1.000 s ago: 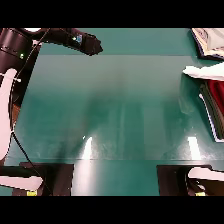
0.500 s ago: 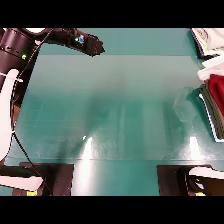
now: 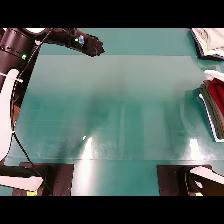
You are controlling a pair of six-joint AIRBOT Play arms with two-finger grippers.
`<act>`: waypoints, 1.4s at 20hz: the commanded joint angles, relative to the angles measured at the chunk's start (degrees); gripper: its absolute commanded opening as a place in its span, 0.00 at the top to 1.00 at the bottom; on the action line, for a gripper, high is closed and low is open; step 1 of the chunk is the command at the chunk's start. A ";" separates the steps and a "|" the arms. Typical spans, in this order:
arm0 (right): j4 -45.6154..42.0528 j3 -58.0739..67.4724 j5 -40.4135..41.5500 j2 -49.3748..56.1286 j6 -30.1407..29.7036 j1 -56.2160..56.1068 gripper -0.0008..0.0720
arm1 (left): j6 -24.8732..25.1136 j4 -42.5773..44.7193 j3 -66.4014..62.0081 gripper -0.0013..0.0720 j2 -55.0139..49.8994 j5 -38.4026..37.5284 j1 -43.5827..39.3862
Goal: Fold the shirts.
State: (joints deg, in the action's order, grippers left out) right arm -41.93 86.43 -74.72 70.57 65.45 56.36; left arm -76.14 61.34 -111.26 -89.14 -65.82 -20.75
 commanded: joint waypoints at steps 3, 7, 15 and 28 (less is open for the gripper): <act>-22.95 -7.10 -3.04 -4.55 6.16 6.27 0.96 | 1.66 0.04 0.02 0.95 -0.02 -0.20 -0.02; -26.93 -9.16 -4.02 -5.09 6.21 10.62 0.20 | 1.68 0.07 0.02 0.94 -0.02 -0.22 -0.02; -6.43 -9.05 -4.94 -5.14 7.15 -1.51 0.20 | 1.53 -0.09 0.02 0.94 0.00 -1.60 -0.02; -4.28 -9.05 -2.86 -5.11 7.08 -38.18 0.97 | 1.55 -0.11 0.02 0.94 0.00 0.94 -0.02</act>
State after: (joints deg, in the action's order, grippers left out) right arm -46.57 77.38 -78.37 65.49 72.60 22.44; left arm -74.56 61.23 -111.26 -89.14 -65.19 -20.78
